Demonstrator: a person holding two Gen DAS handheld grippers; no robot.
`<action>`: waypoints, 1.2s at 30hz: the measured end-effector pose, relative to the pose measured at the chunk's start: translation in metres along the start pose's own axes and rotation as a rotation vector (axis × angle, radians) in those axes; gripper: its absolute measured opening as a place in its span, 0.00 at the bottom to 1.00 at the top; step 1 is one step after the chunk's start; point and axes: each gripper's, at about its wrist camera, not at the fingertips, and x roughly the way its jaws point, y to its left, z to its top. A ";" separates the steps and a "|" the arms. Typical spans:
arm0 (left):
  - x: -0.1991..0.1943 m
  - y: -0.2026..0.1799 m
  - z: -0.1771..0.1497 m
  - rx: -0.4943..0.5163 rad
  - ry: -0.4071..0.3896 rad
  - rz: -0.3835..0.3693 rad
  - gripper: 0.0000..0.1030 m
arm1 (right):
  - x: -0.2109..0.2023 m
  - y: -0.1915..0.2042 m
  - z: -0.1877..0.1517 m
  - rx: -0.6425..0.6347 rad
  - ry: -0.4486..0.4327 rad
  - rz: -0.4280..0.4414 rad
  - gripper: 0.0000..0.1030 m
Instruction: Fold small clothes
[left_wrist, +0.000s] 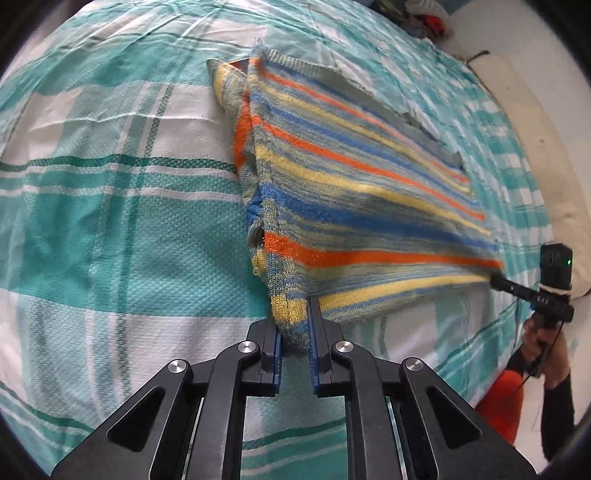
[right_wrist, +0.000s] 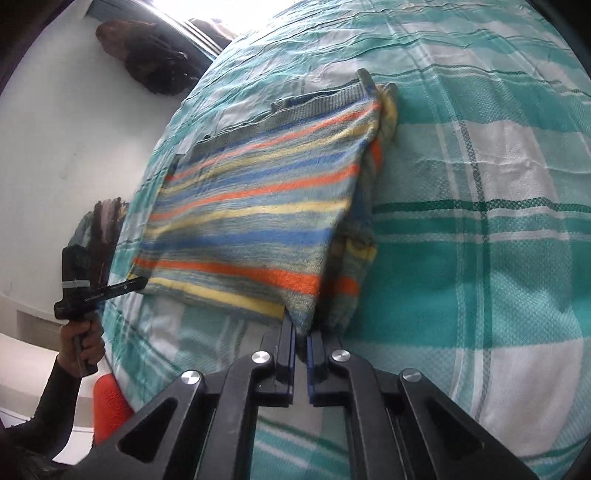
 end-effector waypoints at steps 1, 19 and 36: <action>0.003 0.002 0.001 -0.008 0.008 0.007 0.09 | 0.003 -0.005 0.002 0.026 0.017 -0.004 0.04; -0.016 -0.056 -0.019 0.082 -0.226 0.195 0.73 | -0.031 0.064 0.014 -0.124 -0.258 -0.018 0.51; -0.011 -0.052 -0.061 0.053 -0.198 0.467 0.83 | -0.032 0.061 -0.051 -0.075 -0.262 -0.272 0.64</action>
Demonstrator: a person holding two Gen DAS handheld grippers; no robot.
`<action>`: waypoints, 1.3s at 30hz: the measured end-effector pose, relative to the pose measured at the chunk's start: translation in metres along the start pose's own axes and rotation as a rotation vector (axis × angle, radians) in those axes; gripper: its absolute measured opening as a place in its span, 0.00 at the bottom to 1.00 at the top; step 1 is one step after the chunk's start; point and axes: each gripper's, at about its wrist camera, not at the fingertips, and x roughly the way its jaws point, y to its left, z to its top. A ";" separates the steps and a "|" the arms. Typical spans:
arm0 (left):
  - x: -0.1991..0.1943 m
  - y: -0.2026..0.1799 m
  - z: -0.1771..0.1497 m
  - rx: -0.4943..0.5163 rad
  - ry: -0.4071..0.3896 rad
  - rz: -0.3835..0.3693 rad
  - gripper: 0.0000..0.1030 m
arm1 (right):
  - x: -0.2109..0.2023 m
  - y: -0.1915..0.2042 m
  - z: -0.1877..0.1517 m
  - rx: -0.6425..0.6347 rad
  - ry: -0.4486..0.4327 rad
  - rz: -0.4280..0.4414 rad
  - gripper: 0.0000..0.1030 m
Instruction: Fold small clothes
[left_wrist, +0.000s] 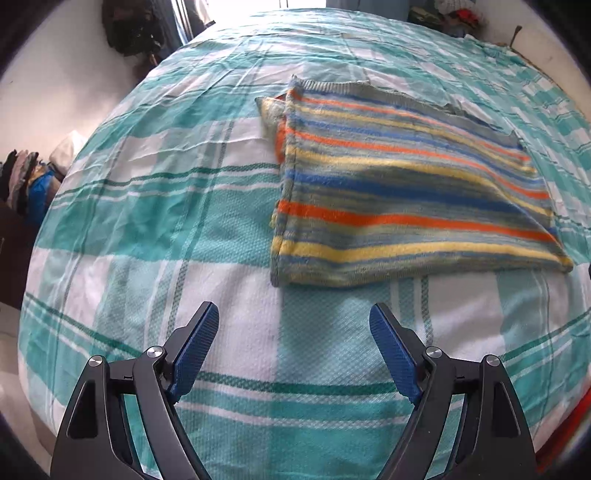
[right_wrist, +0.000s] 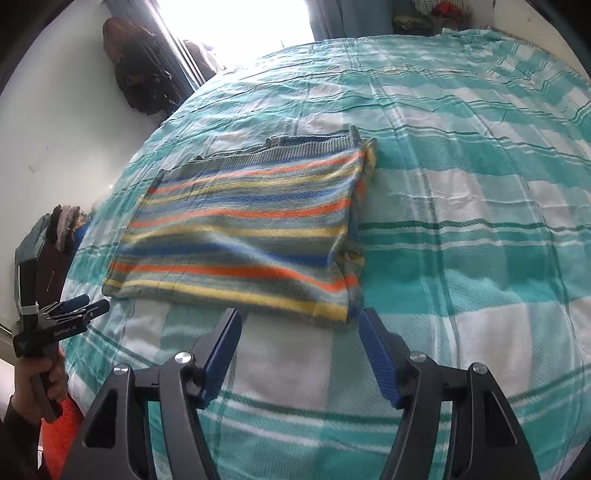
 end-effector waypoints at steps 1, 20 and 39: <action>-0.001 0.000 -0.001 -0.003 0.001 0.002 0.83 | -0.002 -0.002 -0.003 0.008 -0.003 -0.002 0.64; -0.008 0.001 -0.007 -0.007 0.007 0.016 0.83 | -0.004 0.006 -0.044 0.028 -0.002 -0.010 0.64; 0.027 0.041 0.015 -0.314 -0.019 -0.304 0.66 | -0.006 0.024 -0.033 -0.025 -0.020 -0.020 0.64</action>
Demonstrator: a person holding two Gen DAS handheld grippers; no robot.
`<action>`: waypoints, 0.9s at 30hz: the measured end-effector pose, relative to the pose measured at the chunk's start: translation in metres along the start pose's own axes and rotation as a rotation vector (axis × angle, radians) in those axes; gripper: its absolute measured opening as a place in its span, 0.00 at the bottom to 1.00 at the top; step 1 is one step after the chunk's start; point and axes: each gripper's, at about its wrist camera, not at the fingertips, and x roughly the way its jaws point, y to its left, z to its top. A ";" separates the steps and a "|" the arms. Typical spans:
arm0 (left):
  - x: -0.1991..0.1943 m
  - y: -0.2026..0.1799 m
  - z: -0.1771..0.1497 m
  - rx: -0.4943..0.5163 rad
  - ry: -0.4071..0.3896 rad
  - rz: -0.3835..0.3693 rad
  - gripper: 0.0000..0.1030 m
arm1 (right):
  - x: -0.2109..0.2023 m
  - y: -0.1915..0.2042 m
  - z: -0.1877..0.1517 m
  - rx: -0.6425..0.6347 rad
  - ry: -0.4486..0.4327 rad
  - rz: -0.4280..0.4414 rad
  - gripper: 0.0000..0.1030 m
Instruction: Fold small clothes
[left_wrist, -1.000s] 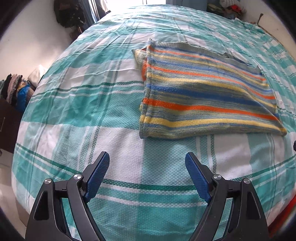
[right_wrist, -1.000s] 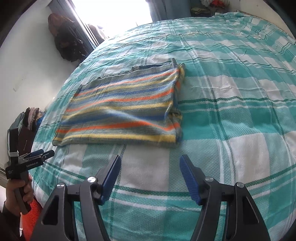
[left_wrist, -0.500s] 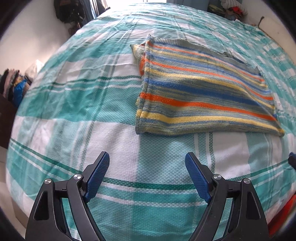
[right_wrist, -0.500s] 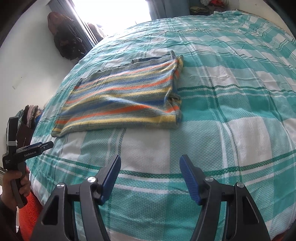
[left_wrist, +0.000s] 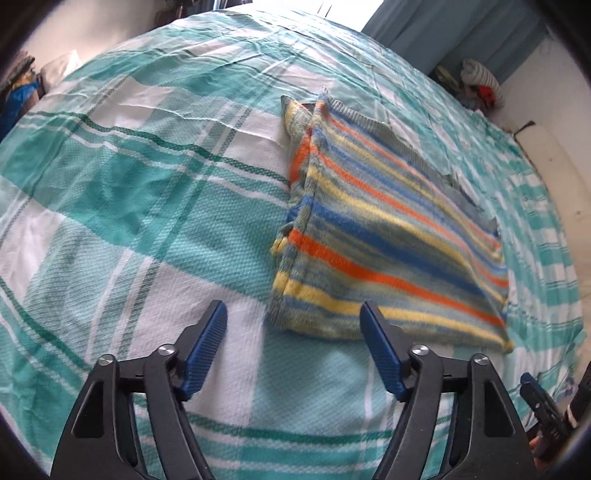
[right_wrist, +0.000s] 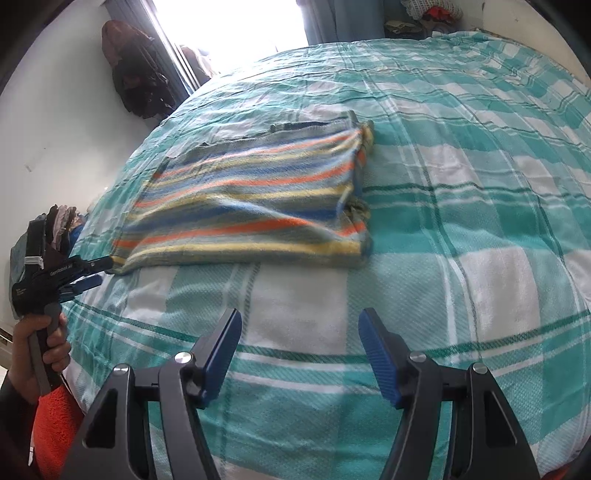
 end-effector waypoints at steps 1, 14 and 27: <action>0.003 0.000 0.002 -0.007 0.002 -0.020 0.63 | 0.001 0.006 0.005 -0.019 -0.001 -0.002 0.64; 0.001 -0.013 0.001 0.099 0.009 0.049 0.48 | 0.014 -0.005 0.099 -0.021 -0.040 0.002 0.64; 0.053 -0.288 -0.099 0.994 0.007 -0.079 0.54 | 0.051 -0.116 0.147 0.128 0.090 0.156 0.64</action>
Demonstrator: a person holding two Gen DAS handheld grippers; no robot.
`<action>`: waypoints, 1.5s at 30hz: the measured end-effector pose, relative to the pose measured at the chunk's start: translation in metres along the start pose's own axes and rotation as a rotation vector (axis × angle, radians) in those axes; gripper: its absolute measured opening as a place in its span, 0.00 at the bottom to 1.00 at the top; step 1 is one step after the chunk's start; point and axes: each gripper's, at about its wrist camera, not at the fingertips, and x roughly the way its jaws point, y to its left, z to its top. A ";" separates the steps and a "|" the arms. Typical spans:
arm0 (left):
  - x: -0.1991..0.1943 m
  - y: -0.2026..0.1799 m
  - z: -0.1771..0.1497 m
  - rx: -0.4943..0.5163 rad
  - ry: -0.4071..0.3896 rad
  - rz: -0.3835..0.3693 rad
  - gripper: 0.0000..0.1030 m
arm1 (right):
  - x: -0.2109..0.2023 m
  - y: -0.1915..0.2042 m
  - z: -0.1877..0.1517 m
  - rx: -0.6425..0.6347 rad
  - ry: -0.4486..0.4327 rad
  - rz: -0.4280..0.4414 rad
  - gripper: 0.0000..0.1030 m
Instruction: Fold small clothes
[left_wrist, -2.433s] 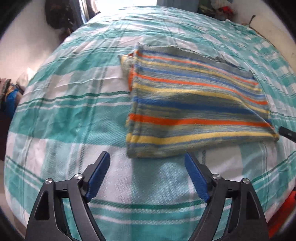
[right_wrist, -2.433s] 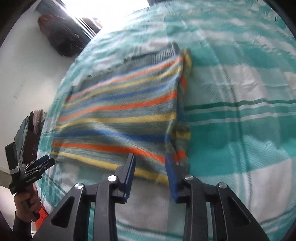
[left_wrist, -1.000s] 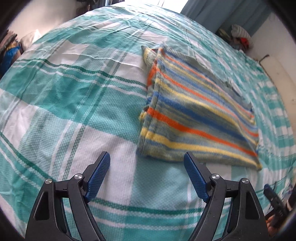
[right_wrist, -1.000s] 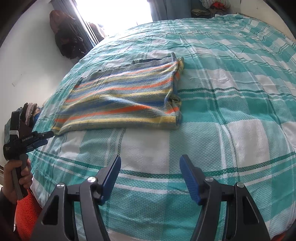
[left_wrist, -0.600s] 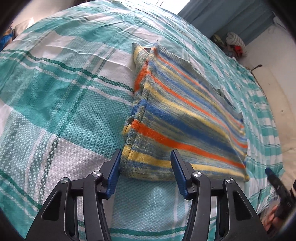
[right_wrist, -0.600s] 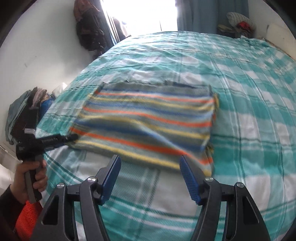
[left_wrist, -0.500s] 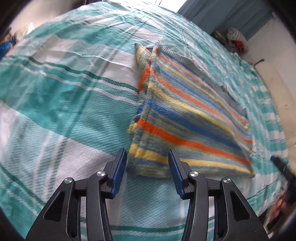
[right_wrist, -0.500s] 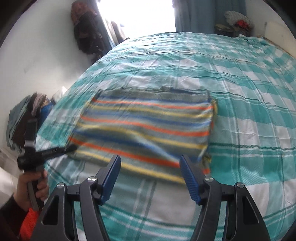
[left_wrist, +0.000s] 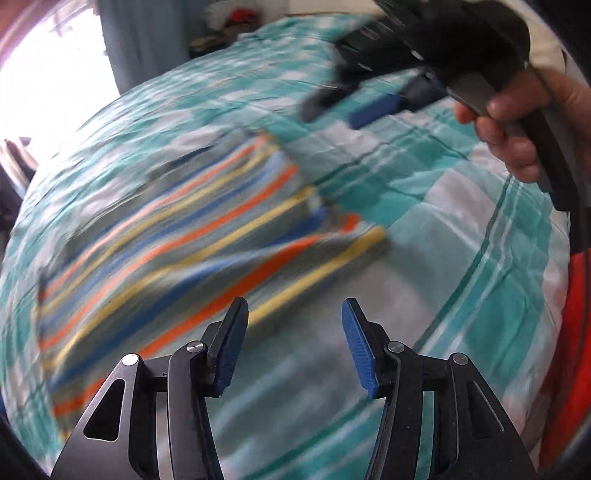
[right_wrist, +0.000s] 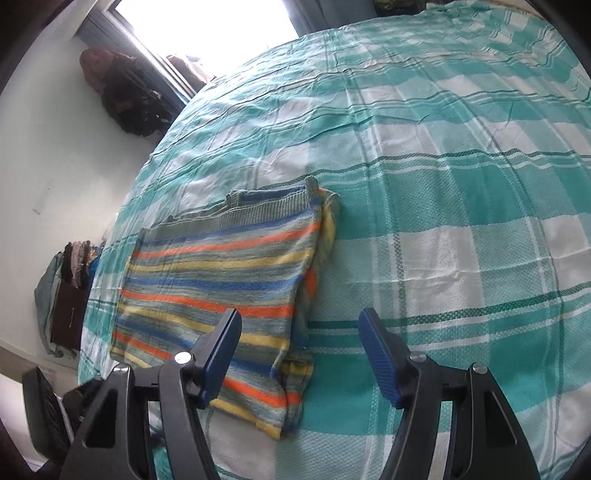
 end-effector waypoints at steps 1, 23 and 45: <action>0.019 -0.011 0.013 0.000 0.023 -0.019 0.54 | 0.003 -0.003 0.003 0.001 0.009 0.014 0.64; -0.011 0.038 0.012 -0.290 -0.179 -0.105 0.07 | 0.076 0.008 0.091 -0.047 0.017 0.123 0.08; -0.077 0.260 -0.182 -0.984 -0.223 0.029 0.07 | 0.226 0.314 0.067 -0.314 0.129 0.293 0.08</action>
